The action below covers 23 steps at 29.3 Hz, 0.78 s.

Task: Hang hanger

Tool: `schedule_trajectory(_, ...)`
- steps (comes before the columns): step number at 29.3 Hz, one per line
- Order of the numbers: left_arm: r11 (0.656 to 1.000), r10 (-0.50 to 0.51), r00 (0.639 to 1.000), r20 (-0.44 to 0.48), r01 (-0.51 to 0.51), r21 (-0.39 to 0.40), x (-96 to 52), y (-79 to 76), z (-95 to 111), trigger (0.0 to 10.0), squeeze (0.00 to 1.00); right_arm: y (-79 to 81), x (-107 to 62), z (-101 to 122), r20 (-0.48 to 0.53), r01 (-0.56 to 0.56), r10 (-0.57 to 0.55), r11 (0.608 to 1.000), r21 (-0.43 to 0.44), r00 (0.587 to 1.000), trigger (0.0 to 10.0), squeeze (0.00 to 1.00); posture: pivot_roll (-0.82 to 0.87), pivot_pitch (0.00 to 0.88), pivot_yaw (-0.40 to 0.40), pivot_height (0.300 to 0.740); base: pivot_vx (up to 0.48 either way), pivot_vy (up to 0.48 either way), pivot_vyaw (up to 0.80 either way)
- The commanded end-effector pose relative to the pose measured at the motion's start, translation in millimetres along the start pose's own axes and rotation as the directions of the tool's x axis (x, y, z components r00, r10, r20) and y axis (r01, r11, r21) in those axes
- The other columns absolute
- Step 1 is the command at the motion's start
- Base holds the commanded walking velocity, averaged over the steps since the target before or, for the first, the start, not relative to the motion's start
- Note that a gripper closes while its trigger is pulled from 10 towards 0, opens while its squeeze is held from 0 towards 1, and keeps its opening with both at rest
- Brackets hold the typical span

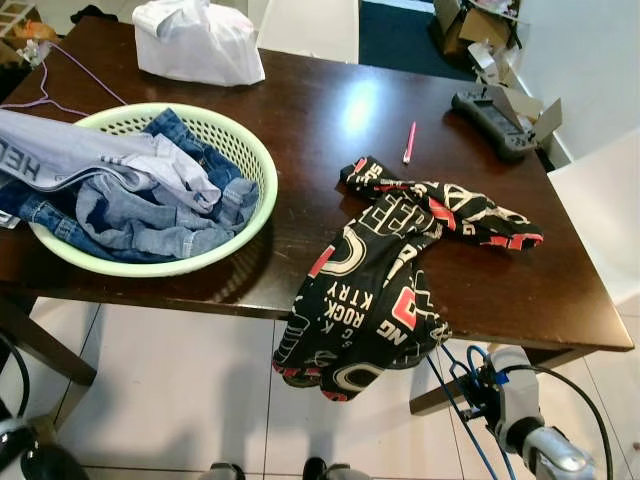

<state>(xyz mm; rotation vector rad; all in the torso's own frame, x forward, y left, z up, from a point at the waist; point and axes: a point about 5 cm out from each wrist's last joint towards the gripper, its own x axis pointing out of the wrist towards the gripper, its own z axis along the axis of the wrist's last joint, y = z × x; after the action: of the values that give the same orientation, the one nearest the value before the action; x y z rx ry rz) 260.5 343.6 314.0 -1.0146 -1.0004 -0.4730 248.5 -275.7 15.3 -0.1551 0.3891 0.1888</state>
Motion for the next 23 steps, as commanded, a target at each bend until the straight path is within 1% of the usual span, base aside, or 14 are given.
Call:
schedule_trajectory(1, 0.996, -0.085, 0.996, -0.025, 0.086, 0.027, 26.6, -20.5, -2.5, 0.0, 0.00, 0.3, -4.5, -12.2, -0.039, 0.027, -0.025, 0.999, 0.042, 0.999, 10.0, 0.00, 0.03, 0.201, -0.088, 0.740, 0.000, 0.000, 0.00)
schedule_trajectory(2, 0.996, -0.085, 0.996, -0.025, 0.086, 0.027, 26.6, -20.5, -2.5, 0.0, 0.00, 0.3, -4.5, -12.2, -0.039, 0.027, -0.025, 0.999, 0.042, 0.999, 10.0, 0.00, 0.03, 0.201, -0.088, 0.740, 0.000, 0.000, 0.00)
schedule_trajectory(5, 0.993, -0.121, 0.988, -0.097, 0.122, 0.000, 56.0, -23.0, -30.5, 0.0, 0.00, 3.5, -0.5, -10.6, -0.026, 0.043, -0.041, 0.997, 0.068, 0.999, 10.0, 0.00, 0.05, 0.177, -0.066, 0.740, 0.000, 0.000, 0.00)
schedule_trajectory(7, 0.993, -0.121, 0.988, -0.097, 0.122, 0.000, 56.0, -23.0, -30.5, 0.0, 0.00, 3.5, -0.5, -10.6, -0.026, 0.043, -0.041, 0.997, 0.068, 0.999, 10.0, 0.00, 0.05, 0.177, -0.066, 0.740, 0.000, 0.000, 0.00)
schedule_trajectory(9, 0.989, -0.135, 0.977, -0.166, 0.123, -0.083, 78.6, -21.0, -70.4, 0.0, 0.00, 6.2, 2.7, -9.2, -0.012, 0.060, -0.059, 0.994, 0.095, 0.998, 10.0, 0.00, 0.05, 0.158, -0.047, 0.740, 0.000, 0.000, 0.00)
schedule_trajectory(11, 0.986, -0.139, 0.973, -0.185, 0.119, -0.112, 84.5, -22.0, -83.7, 0.0, 0.00, 6.7, 3.4, -8.8, -0.008, 0.066, -0.065, 0.993, 0.102, 0.998, 10.0, 0.00, 0.05, 0.158, -0.047, 0.740, 0.000, 0.000, 0.00)
schedule_trajectory(12, 0.976, -0.162, 0.961, -0.222, 0.124, -0.177, 92.0, -26.1, -108.9, 0.0, 0.00, 7.6, 4.2, -8.0, -0.002, 0.072, -0.072, 0.991, 0.110, 0.997, 10.0, 0.00, 0.05, 0.146, -0.038, 0.740, 0.000, 0.000, 0.00)
schedule_trajectory(13, 0.976, -0.162, 0.961, -0.222, 0.124, -0.177, 92.0, -26.1, -108.9, 0.0, 0.00, 7.6, 4.2, -8.0, -0.002, 0.072, -0.072, 0.991, 0.110, 0.997, 10.0, 0.00, 0.05, 0.146, -0.038, 0.740, 0.000, 0.000, 0.00)
schedule_trajectory(14, 0.967, -0.180, 0.945, -0.273, 0.119, -0.225, 97.0, -31.7, -135.4, 0.0, 0.00, 8.5, 5.1, -7.4, 0.003, 0.076, -0.077, 0.990, 0.116, 0.997, 10.0, 0.00, 0.05, 0.140, -0.033, 0.740, 0.000, 0.000, 0.00)
schedule_trajectory(17, 0.967, -0.180, 0.945, -0.273, 0.119, -0.225, 97.0, -31.7, -135.4, 0.0, 0.00, 8.5, 5.1, -7.4, 0.003, 0.076, -0.077, 0.990, 0.116, 0.997, 10.0, 0.00, 0.05, 0.140, -0.033, 0.740, 0.000, 0.000, 0.00)
schedule_trajectory(18, 0.955, -0.208, 0.922, -0.328, 0.118, -0.274, 99.5, -38.8, -162.1, 0.0, 0.00, 9.3, 5.9, -6.8, 0.007, 0.079, -0.080, 0.990, 0.120, 0.997, 10.0, 0.00, 0.05, 0.137, -0.031, 0.740, 0.000, 0.000, 0.00)
schedule_trajectory(19, 0.955, -0.208, 0.922, -0.328, 0.118, -0.274, 99.5, -38.8, -162.1, 0.0, 0.00, 9.3, 5.9, -6.8, 0.007, 0.079, -0.080, 0.990, 0.120, 0.997, 10.0, 0.00, 0.05, 0.137, -0.031, 0.740, 0.000, 0.000, 0.00)
schedule_trajectory(20, 0.946, -0.216, 0.892, -0.398, 0.091, -0.310, 102.9, -45.2, -195.8, 0.0, 0.00, 9.9, 6.6, -6.1, 0.014, 0.085, -0.088, 0.987, 0.132, 0.996, 10.0, 0.00, 0.05, 0.135, -0.025, 0.740, 0.000, 0.000, 0.00)
schedule_trajectory(23, 0.946, -0.216, 0.892, -0.398, 0.091, -0.310, 102.9, -45.2, -195.8, 0.0, 0.00, 9.9, 6.6, -6.1, 0.014, 0.085, -0.088, 0.987, 0.132, 0.996, 10.0, 0.00, 0.05, 0.135, -0.025, 0.740, 0.000, 0.000, 0.00)
